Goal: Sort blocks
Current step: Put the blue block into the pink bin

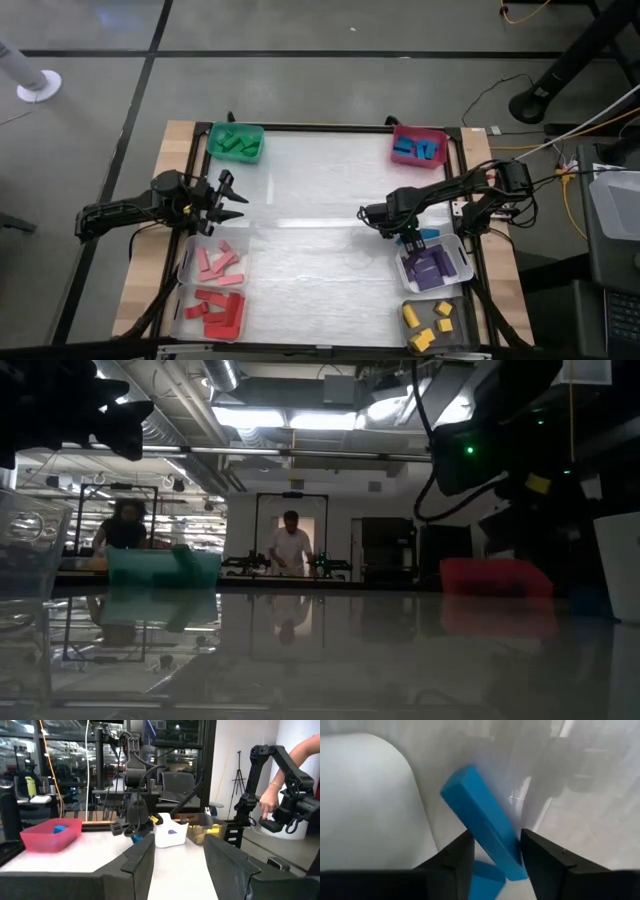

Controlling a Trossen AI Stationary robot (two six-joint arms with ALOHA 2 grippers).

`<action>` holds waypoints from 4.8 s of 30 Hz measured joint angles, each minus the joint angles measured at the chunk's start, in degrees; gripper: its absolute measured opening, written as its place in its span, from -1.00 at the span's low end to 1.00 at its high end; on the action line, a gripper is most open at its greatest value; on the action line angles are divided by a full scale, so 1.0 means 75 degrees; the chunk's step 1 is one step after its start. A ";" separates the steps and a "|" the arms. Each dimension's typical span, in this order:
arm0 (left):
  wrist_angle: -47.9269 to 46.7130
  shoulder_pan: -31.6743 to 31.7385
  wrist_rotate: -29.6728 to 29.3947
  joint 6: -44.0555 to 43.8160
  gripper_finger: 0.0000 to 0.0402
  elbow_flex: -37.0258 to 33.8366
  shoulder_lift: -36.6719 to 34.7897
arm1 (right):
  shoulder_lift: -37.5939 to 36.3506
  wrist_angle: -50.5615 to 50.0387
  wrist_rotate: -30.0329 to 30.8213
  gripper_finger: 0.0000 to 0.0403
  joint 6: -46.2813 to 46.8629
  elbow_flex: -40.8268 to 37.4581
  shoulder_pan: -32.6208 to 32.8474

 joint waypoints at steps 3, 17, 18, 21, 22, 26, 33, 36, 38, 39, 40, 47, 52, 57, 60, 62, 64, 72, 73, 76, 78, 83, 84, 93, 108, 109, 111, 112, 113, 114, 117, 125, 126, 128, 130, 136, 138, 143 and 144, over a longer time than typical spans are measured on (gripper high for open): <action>0.0001 0.0000 -0.0001 0.0205 -0.21 0.0000 0.0000 | 0.0003 0.0077 -0.0113 -0.32 0.0002 -0.0095 0.0001; 0.0009 0.0000 0.0000 0.0287 -0.21 0.0000 0.0000 | 0.0006 -0.0507 0.0276 -0.72 0.0234 0.1388 -0.0171; 0.0009 0.0000 0.0000 0.0285 -0.21 0.0000 0.0000 | 0.0006 -0.0639 0.0421 -0.68 0.0289 0.1618 -0.0263; 0.0012 0.0000 0.0000 0.0285 -0.21 0.0000 0.0000 | 0.0006 -0.1100 0.0989 -0.59 0.0317 0.2325 -0.0609; 0.0012 0.0000 0.0000 0.0287 -0.21 0.0000 0.0000 | 0.0006 -0.1221 0.1181 -0.59 0.0284 0.2551 -0.0748; -0.0007 0.0000 0.0000 0.0329 -0.21 -0.0001 0.0000 | 0.0006 -0.1362 0.1873 -0.68 -0.0004 0.3264 -0.1485; -0.0530 0.0000 0.0001 0.0334 -0.21 0.0000 0.0000 | 0.0009 -0.1498 0.2531 -0.67 -0.0511 0.3572 -0.3331; -0.0883 -0.0002 0.0003 0.0282 -0.21 0.0000 0.0002 | 0.0009 -0.1604 0.2850 -0.59 -0.0612 0.3569 -0.4216; -0.1095 0.0000 0.0003 0.0112 -0.21 0.0000 0.0000 | 0.0009 -0.1576 0.3093 -0.59 -0.0773 0.3569 -0.4776; -0.1177 0.0000 -0.0003 0.0040 -0.21 0.0003 0.0003 | 0.0009 -0.1584 0.3209 -0.61 -0.0870 0.3569 -0.5063; -0.1203 -0.0003 -0.0009 -0.0029 -0.21 0.0009 0.0007 | 0.0009 -0.1562 0.3290 -0.63 -0.0961 0.3569 -0.5324; -0.1218 0.0000 -0.0006 -0.0109 -0.21 0.0012 0.0009 | 0.0029 -0.1534 0.3159 -0.65 -0.1147 0.3569 -0.6603; -0.1221 -0.0002 -0.0003 -0.0121 -0.21 0.0012 0.0009 | 0.0030 -0.1553 0.2827 -0.37 -0.1135 0.3566 -0.6954; -0.1224 -0.0003 -0.0003 -0.0121 -0.21 0.0011 0.0009 | 0.0032 -0.1546 0.2693 -0.09 -0.1135 0.3566 -0.6950; -0.1227 -0.0002 -0.0002 -0.0121 -0.21 0.0011 0.0009 | 0.0029 -0.1529 0.2679 0.05 -0.1132 0.3566 -0.6928; -0.1228 0.0000 -0.0003 -0.0121 -0.21 0.0012 0.0009 | 0.0031 -0.1558 0.2666 0.11 -0.0808 0.3566 -0.6844; -0.1230 -0.0002 0.0000 -0.0121 -0.21 0.0011 0.0009 | 0.0021 -0.1655 0.2567 0.13 -0.0143 0.3564 -0.6750; -0.1233 0.0000 0.0003 -0.0121 -0.21 0.0009 0.0009 | -0.1002 -0.1383 -0.0113 0.13 0.0529 0.3561 -0.5568; -0.1233 -0.0001 0.0001 -0.0121 -0.21 0.0009 0.0009 | -0.1236 -0.1222 -0.0250 0.13 0.0560 0.3561 -0.5353; -0.1233 0.0000 0.0003 -0.0121 -0.21 0.0009 0.0009 | -0.1981 -0.0565 -0.0121 0.13 0.0975 0.3561 -0.4678; -0.1233 -0.0003 0.0003 -0.0121 -0.21 0.0009 0.0009 | -0.2398 -0.0087 0.0328 0.13 0.1328 0.3561 -0.4246; -0.1233 0.0000 0.0003 -0.0121 -0.21 0.0009 0.0009 | -0.3250 0.1555 0.1244 0.13 0.1482 0.3074 -0.3148; -0.1233 0.0000 0.0003 -0.0121 -0.21 0.0009 0.0009 | -0.3413 0.1902 0.1287 0.13 0.1472 0.2807 -0.2942; -0.1233 -0.0003 0.0006 -0.0121 -0.21 0.0003 0.0009 | -0.5322 0.2087 0.1251 0.13 0.2063 -0.0202 -0.1821; -0.1230 -0.0003 0.0006 -0.0121 -0.21 0.0003 0.0009 | -0.9276 0.4227 -0.0274 0.13 0.3294 -0.3678 -0.1241; -0.1230 -0.0001 0.0003 -0.0121 -0.21 0.0003 0.0009 | -0.9455 0.4279 -0.0400 0.13 0.3288 -0.3672 -0.1241; -0.1230 0.0000 0.0006 -0.0121 -0.21 0.0003 0.0009 | -0.9769 0.4211 -0.0611 0.13 0.3272 -0.3596 -0.1241; -0.1231 -0.0003 0.0003 -0.0121 -0.21 0.0003 0.0009 | -0.9909 0.4212 -0.0690 0.13 0.3274 -0.3537 -0.1241; -0.1233 0.0000 0.0003 -0.0121 -0.21 0.0003 0.0009 | -1.0031 0.4164 -0.0716 0.13 0.3271 -0.3472 -0.1241; -0.1230 0.0000 0.0006 -0.0121 -0.21 0.0003 0.0009 | -1.0142 0.3984 -0.0716 0.13 0.3259 -0.3407 -0.1241; -0.1233 -0.0002 0.0005 -0.0121 -0.21 0.0003 0.0009 | -1.0368 0.3214 -0.0625 0.13 0.3231 -0.3224 -0.1241; -0.1230 -0.0002 0.0006 -0.0121 -0.21 0.0001 0.0009 | -1.0460 0.2627 0.0024 0.13 0.3513 -0.2973 -0.1247; -0.1230 0.0000 0.0003 -0.0121 -0.21 0.0000 0.0009 | -1.0459 0.2624 0.0019 0.13 0.3525 -0.2975 -0.1247; -0.1230 0.0000 0.0005 -0.0121 -0.21 0.0000 0.0009 | -1.0461 0.2624 -0.0132 0.13 0.3790 -0.2975 -0.1247; -0.1230 0.0000 0.0003 -0.0121 -0.21 0.0000 0.0009 | -1.0458 0.2624 -0.0151 0.13 0.4429 -0.2976 -0.1244; -0.1230 -0.0001 0.0006 -0.0121 -0.21 0.0000 0.0009 | -1.0307 0.2405 0.1369 0.13 0.7442 -0.2974 -0.1246; -0.1227 0.0000 0.0005 -0.0121 -0.21 0.0000 0.0009 | -1.0152 0.2083 0.2092 0.13 0.8879 -0.2973 -0.1247; -0.1230 -0.0001 0.0005 -0.0121 -0.21 0.0000 0.0009 | -0.9522 0.1401 0.2156 0.13 1.2378 -0.2973 -0.1247; -0.1230 0.0000 0.0006 -0.0121 -0.21 0.0000 0.0009 | -0.9365 0.1341 0.1920 0.13 1.2808 -0.2976 -0.1247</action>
